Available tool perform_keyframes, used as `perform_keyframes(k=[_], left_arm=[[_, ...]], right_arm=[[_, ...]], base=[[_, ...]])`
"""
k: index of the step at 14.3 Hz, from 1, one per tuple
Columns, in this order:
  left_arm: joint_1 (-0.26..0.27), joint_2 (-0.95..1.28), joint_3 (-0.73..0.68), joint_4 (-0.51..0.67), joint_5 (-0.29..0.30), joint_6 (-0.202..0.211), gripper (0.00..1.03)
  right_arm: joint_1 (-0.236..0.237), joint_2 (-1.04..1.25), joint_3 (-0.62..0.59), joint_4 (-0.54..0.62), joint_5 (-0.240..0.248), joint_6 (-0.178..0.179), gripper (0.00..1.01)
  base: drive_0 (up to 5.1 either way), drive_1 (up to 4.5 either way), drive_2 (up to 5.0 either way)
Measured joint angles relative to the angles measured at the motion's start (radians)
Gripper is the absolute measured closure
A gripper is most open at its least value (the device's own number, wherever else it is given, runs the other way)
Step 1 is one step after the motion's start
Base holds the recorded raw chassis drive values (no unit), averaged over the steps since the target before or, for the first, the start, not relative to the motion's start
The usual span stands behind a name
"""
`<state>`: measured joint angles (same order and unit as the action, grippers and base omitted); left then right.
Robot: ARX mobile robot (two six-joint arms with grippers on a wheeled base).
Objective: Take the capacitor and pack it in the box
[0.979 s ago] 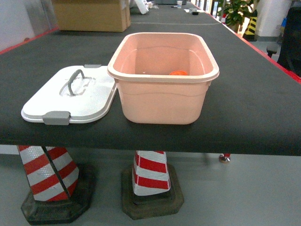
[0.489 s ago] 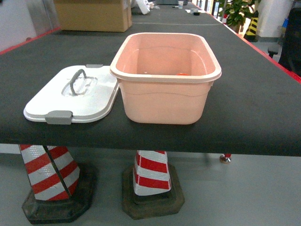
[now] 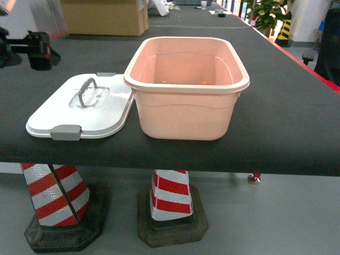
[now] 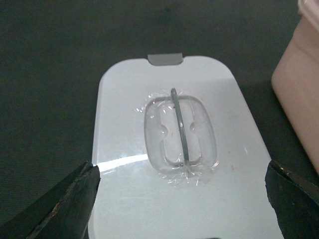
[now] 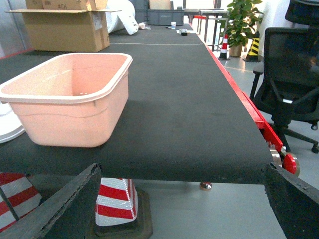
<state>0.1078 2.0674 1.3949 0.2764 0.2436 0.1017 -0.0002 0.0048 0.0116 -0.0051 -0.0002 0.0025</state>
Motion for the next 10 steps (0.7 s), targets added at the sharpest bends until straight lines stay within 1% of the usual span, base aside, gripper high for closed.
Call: perform_keyframes(k=[2,4,7,8,9,10], left_arm=[[-0.014,0.149,0.183,-0.106,-0.008,0.013,0.05],[-0.029,0.253,0.319,-0.162,-0.023,0.042,0.05],[-0.048,0.356,0.411,-0.195,-0.047,0.063,0.05],[-0.054,0.381,0.426,-0.205,-0.068,0.065,0.05],[-0.057,0.403,0.439,-0.225,-0.069,0.066,0.05],[-0.06,0.424,0.458,-0.253,-0.084,0.066,0.05]], right_arm=[[0.0,0.0,0.0,0.0,0.0,0.0,0.03],[0.0,0.0,0.0,0.0,0.0,0.0,0.03],[0.0,0.0,0.0,0.0,0.0,0.0,0.03],[0.0,0.0,0.0,0.0,0.0,0.0,0.03],[0.0,0.0,0.0,0.0,0.0,0.0,0.03],[0.0,0.0,0.0,0.0,0.0,0.0,0.03]], base=[[0.0,0.0,0.0],[0.0,0.0,0.0],[0.0,0.0,0.0],[0.0,0.0,0.0],[0.0,0.0,0.0],[0.0,0.0,0.0]])
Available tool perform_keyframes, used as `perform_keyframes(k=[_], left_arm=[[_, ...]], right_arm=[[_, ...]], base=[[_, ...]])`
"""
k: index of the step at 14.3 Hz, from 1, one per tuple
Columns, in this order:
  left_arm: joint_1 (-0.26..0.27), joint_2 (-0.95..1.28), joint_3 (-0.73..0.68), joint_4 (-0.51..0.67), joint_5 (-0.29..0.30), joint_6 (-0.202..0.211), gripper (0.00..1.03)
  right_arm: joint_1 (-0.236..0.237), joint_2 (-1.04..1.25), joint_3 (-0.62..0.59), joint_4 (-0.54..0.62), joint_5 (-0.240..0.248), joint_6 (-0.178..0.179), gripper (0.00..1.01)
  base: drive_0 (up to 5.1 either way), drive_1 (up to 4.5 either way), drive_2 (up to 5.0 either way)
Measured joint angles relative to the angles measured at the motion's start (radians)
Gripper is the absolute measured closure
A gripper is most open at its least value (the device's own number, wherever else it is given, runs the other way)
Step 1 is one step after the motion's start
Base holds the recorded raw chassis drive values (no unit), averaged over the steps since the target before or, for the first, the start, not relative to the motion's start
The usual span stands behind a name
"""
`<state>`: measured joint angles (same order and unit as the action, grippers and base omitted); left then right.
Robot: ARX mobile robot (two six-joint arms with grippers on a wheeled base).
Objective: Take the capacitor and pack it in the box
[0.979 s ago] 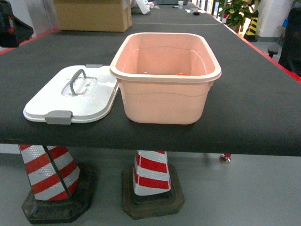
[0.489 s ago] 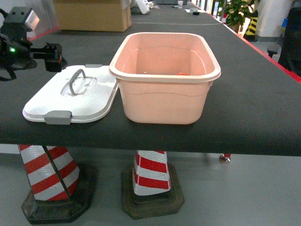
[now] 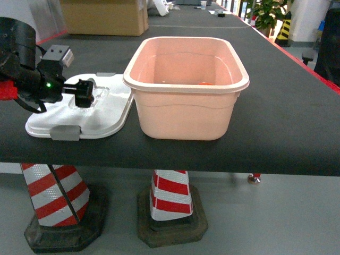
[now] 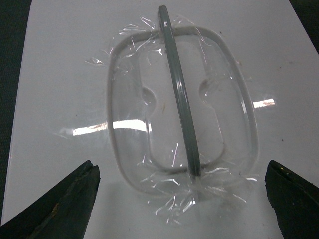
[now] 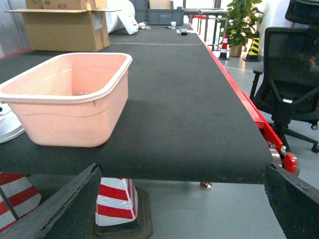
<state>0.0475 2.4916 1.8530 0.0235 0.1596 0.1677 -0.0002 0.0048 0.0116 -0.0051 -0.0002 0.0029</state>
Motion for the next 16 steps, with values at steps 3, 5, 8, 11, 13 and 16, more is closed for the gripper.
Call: perform_keyframes(k=[3,5,8,11,13,16], left_arm=[[-0.003,0.061,0.065,0.022,-0.019,0.005,0.05],[-0.002,0.118,0.149,0.023,-0.029,-0.003,0.06],[-0.002,0.139,0.166,0.03,-0.032,-0.027,0.43],[0.002,0.126,0.128,0.074,-0.032,-0.032,0.83],[0.014,0.043,0.082,0.078,-0.048,-0.035,1.01],[0.049,-0.249,-0.033,0.114,-0.061,-0.07,1.01]], right_arm=[[0.0,0.0,0.0,0.0,0.0,0.0,0.03],[0.0,0.0,0.0,0.0,0.0,0.0,0.03],[0.0,0.0,0.0,0.0,0.0,0.0,0.03],[0.0,0.0,0.0,0.0,0.0,0.0,0.03],[0.0,0.0,0.0,0.0,0.0,0.0,0.03],[0.0,0.0,0.0,0.0,0.0,0.0,0.03]], base=[[0.0,0.0,0.0],[0.0,0.0,0.0],[0.0,0.0,0.0],[0.0,0.0,0.0],[0.0,0.0,0.0],[0.0,0.0,0.0]])
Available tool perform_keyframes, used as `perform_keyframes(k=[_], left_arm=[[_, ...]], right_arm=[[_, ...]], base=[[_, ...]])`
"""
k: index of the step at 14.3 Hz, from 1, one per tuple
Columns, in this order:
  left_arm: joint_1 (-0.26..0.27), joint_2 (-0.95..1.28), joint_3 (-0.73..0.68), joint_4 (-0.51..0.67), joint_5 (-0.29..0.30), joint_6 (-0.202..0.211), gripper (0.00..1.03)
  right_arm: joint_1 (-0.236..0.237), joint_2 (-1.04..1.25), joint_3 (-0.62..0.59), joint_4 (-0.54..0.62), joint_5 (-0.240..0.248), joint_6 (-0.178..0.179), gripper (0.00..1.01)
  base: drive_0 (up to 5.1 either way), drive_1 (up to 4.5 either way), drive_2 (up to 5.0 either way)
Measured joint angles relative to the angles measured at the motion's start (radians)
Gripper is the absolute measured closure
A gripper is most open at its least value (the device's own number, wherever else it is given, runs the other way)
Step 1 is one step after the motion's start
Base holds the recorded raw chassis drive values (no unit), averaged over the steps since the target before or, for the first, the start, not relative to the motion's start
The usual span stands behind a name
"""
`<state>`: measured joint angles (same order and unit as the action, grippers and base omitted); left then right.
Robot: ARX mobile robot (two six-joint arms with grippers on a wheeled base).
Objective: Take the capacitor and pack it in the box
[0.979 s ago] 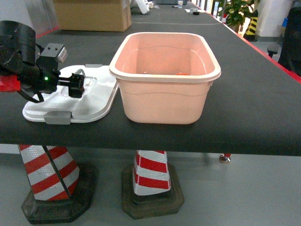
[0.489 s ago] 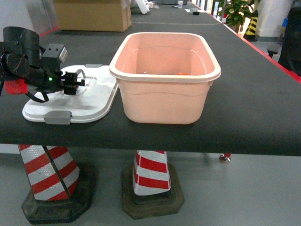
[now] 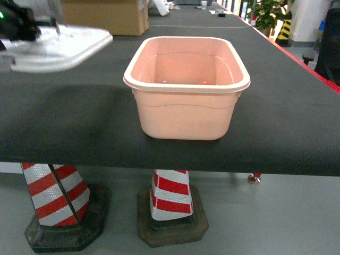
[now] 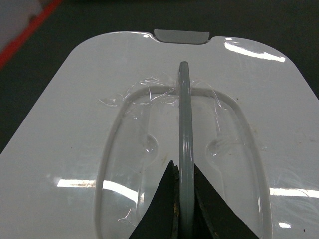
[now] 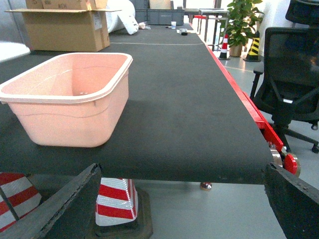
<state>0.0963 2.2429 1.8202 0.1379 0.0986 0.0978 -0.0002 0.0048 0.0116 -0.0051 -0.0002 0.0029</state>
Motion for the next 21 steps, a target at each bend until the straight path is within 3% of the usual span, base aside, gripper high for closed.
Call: perform_keyframes(k=[3,5,9,13,16,21], left_arm=[[-0.074,-0.22,-0.093,-0.013,-0.039,-0.092,1.01],[-0.169,-0.292,-0.179,-0.002,-0.084,-0.149,1.01],[-0.367,-0.306,-0.267,0.021,-0.243,-0.245,1.01],[-0.488,-0.262,-0.223,0.039,-0.381,-0.284,1.01],[-0.597,-0.085,-0.095,0.015,-0.53,-0.327,1.01],[-0.64,-0.001,0.002,-0.009,-0.562,-0.33,1.01]], right_arm=[[0.0,0.0,0.0,0.0,0.0,0.0,0.03],[0.0,0.0,0.0,0.0,0.0,0.0,0.03],[0.0,0.0,0.0,0.0,0.0,0.0,0.03],[0.0,0.0,0.0,0.0,0.0,0.0,0.03],[0.0,0.0,0.0,0.0,0.0,0.0,0.03],[0.0,0.0,0.0,0.0,0.0,0.0,0.03]], base=[[0.0,0.0,0.0],[0.0,0.0,0.0],[0.0,0.0,0.0],[0.0,0.0,0.0],[0.0,0.0,0.0],[0.0,0.0,0.0]])
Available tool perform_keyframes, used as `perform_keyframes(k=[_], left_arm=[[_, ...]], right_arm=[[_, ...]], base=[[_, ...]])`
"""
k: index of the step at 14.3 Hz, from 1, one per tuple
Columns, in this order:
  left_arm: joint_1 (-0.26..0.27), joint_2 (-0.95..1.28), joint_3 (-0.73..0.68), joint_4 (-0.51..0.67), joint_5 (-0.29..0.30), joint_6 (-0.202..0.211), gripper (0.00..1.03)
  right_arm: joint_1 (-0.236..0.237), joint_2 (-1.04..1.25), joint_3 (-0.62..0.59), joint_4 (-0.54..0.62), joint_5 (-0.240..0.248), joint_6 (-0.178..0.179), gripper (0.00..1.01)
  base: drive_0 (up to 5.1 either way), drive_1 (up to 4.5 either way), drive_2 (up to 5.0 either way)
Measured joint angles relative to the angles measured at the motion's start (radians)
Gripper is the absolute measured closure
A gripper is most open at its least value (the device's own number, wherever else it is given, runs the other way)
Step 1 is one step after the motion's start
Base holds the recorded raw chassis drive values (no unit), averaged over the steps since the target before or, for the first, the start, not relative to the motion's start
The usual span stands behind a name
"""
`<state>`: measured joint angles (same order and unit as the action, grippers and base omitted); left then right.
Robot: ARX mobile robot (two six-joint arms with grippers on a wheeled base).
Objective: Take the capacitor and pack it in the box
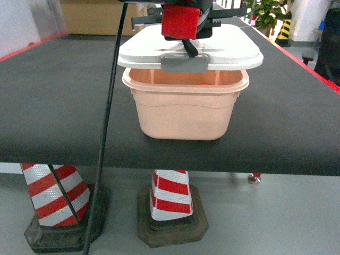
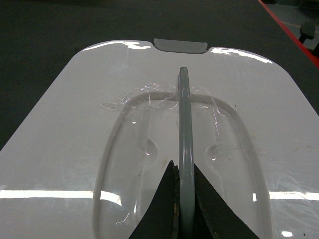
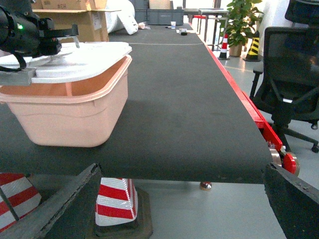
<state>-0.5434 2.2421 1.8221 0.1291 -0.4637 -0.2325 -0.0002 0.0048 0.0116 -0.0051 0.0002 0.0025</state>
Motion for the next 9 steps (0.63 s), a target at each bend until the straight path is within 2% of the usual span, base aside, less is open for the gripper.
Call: perform_keyframes(k=[7,9], left_arm=[[0.008,0.014,0.009,0.029,-0.006,0.006,1.01],[0.008,0.014,0.009,0.049,0.004,0.012,0.79]], right_arm=[[0.0,0.0,0.0,0.0,0.0,0.0,0.03],[0.0,0.0,0.0,0.0,0.0,0.0,0.03]], base=[[0.0,0.0,0.0],[0.0,0.0,0.0]])
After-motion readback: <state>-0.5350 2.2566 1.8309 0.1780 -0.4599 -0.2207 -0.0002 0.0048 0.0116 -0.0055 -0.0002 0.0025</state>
